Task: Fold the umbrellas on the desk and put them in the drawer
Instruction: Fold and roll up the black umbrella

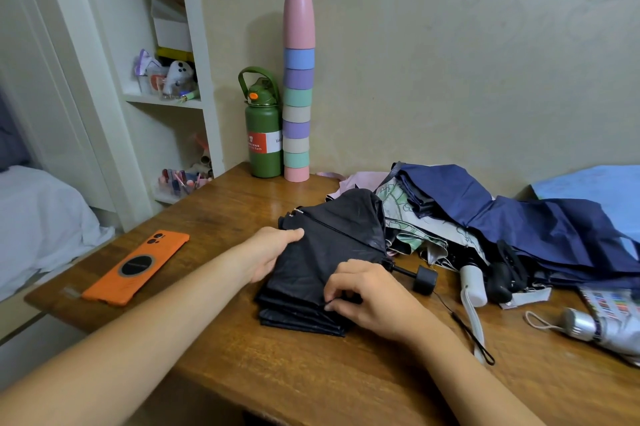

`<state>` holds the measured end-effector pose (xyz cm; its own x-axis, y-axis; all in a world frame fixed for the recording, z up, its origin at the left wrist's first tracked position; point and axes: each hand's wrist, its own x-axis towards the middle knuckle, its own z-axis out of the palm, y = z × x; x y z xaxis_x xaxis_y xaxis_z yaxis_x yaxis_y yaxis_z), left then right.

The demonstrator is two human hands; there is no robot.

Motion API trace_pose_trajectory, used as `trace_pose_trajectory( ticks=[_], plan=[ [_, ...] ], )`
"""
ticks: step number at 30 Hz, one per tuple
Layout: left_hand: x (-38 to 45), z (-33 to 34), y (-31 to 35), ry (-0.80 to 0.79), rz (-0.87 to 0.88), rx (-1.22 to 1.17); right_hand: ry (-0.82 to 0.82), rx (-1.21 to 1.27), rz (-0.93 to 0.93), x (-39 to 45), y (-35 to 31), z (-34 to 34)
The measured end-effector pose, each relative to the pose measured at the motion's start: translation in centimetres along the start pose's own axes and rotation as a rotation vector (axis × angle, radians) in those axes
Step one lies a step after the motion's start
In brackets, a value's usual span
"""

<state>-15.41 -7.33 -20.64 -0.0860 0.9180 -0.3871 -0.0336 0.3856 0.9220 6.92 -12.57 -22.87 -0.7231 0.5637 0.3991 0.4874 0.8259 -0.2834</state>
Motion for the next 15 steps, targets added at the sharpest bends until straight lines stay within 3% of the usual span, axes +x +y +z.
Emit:
trace_pose_trajectory(
  ticks=[7,9,11,13,15],
  plan=[
    [0.7,0.2,-0.4,0.134,0.01,0.14,-0.077,0.158,0.051,-0.3,-0.1,0.1],
    [-0.1,1.0,-0.1,0.237,0.097,0.324,-0.088,0.172,0.06,-0.3,-0.1,0.1],
    [-1.3,1.7,-0.4,0.476,0.314,0.699,-0.096,0.179,0.065,-0.3,-0.1,0.0],
    [-3.0,2.5,-1.2,0.646,0.751,1.031,-0.105,0.185,0.071,-0.3,-0.1,0.0],
    [-3.5,3.2,-2.3,0.498,1.128,1.218,-0.113,0.202,0.074,-0.3,-0.1,-0.1]
  ],
)
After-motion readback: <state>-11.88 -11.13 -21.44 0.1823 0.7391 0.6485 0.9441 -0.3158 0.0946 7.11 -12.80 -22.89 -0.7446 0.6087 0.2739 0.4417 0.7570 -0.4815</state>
